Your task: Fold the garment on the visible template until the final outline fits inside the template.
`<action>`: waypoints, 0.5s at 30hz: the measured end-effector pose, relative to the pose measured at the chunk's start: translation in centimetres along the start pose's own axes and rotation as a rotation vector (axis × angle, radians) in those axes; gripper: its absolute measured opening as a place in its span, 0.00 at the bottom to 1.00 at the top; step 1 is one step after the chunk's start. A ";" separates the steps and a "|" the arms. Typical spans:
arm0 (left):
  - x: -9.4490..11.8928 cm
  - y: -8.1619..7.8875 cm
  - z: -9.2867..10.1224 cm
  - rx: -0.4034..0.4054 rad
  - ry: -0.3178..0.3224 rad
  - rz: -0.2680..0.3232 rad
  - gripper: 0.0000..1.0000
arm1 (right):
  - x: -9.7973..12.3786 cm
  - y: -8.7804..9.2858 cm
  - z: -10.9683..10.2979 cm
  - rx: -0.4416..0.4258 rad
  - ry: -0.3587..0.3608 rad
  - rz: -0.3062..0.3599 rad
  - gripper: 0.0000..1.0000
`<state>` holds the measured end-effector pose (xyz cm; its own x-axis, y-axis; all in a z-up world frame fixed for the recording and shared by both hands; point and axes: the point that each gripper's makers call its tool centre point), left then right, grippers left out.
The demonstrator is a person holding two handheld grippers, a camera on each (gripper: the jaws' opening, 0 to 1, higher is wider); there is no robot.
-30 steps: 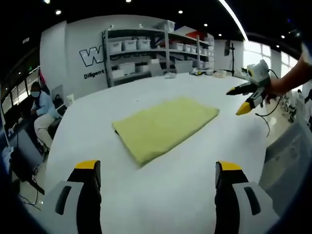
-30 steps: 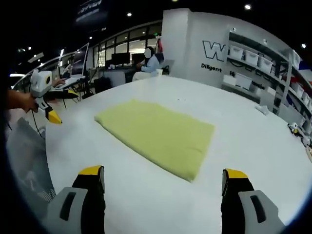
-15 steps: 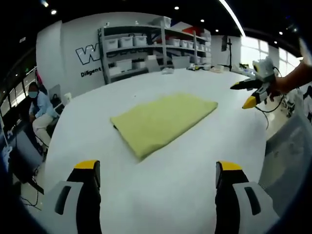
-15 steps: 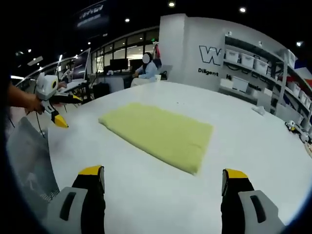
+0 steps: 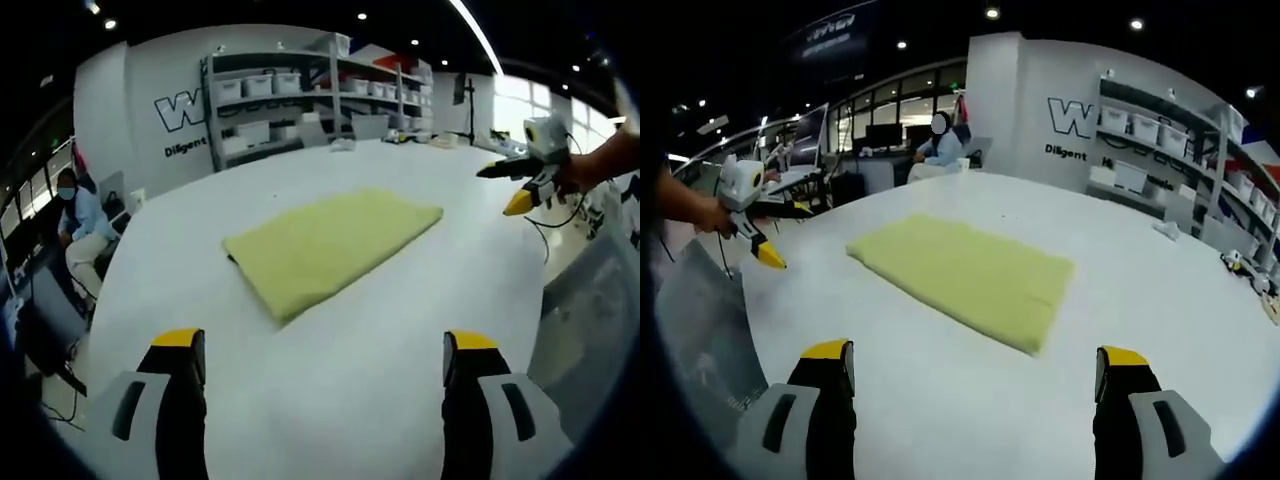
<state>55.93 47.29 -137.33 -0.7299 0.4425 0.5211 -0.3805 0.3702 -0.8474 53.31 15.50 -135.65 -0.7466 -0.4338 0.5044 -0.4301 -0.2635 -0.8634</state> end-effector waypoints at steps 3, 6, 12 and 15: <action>-0.1 -0.1 0.0 0.003 0.000 0.002 0.98 | 0.1 -0.3 0.0 -0.004 0.004 0.010 0.99; -0.1 -0.2 0.0 0.011 0.000 0.002 0.98 | 0.1 -0.4 0.0 -0.005 0.005 0.012 0.99; -0.1 -0.4 -0.2 0.026 -0.004 0.003 0.98 | 0.2 -0.3 0.2 -0.019 0.011 0.020 0.99; -0.3 -0.2 -0.1 0.028 0.000 -0.006 0.98 | 0.0 -0.2 0.2 -0.027 0.009 0.022 0.99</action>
<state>56.25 47.15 -137.27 -0.7278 0.4401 0.5259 -0.4006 0.3496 -0.8470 53.48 15.39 -135.46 -0.7609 -0.4310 0.4851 -0.4270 -0.2304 -0.8744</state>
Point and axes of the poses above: the point that each gripper's makers call its tool centre point, and the gripper's own axes: x roughly backward along the fingers, z roughly to its right, y roughly out of its underside, and after that the axes turned 5 degrees about -y, right-handed
